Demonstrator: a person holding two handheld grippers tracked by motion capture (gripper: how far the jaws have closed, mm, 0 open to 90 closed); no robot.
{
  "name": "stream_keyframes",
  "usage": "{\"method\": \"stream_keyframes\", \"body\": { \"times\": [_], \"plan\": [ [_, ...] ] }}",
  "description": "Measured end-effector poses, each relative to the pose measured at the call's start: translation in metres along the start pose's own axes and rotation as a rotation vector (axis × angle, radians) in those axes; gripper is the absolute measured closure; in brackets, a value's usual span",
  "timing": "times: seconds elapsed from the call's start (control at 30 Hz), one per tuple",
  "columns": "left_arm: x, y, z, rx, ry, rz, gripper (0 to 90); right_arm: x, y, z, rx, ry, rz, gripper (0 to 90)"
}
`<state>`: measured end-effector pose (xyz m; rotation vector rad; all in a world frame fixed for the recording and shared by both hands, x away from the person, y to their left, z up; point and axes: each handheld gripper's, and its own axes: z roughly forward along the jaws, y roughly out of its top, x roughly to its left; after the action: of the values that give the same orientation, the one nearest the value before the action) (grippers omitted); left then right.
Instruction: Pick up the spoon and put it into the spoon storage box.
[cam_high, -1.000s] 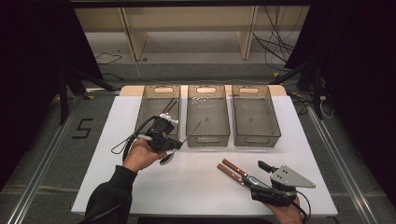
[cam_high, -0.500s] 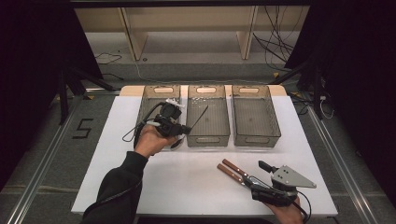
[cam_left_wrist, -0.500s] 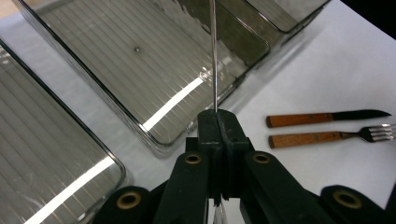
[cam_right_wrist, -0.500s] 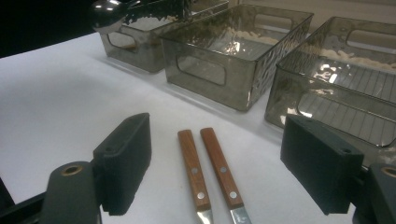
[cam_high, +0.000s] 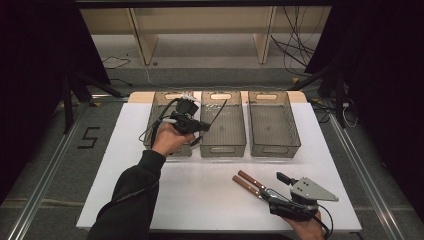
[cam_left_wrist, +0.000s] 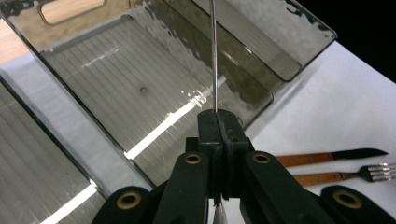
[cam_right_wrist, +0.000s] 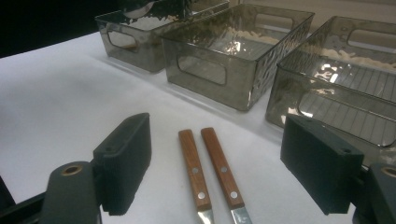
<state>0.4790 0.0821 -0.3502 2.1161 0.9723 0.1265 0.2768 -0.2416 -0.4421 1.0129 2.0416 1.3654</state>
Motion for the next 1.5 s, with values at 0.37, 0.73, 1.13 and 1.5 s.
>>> {"method": "stream_keyframes", "body": {
  "times": [0.37,0.73,1.13,1.5],
  "plan": [
    [0.007,0.019,0.007,-0.047,-0.008,-0.023,89.2,0.000,0.000,0.000,-0.001,0.003,0.000,25.2],
    [0.015,0.028,0.023,-0.063,-0.012,-0.060,89.2,0.001,0.000,0.000,0.003,0.006,0.002,25.2],
    [0.019,0.025,0.041,-0.074,0.001,-0.092,89.1,0.001,0.000,0.000,0.001,0.008,0.002,25.2],
    [0.021,0.022,0.054,-0.072,0.014,-0.094,88.9,0.000,0.000,0.000,0.002,0.008,0.001,25.2]
  ]
}}
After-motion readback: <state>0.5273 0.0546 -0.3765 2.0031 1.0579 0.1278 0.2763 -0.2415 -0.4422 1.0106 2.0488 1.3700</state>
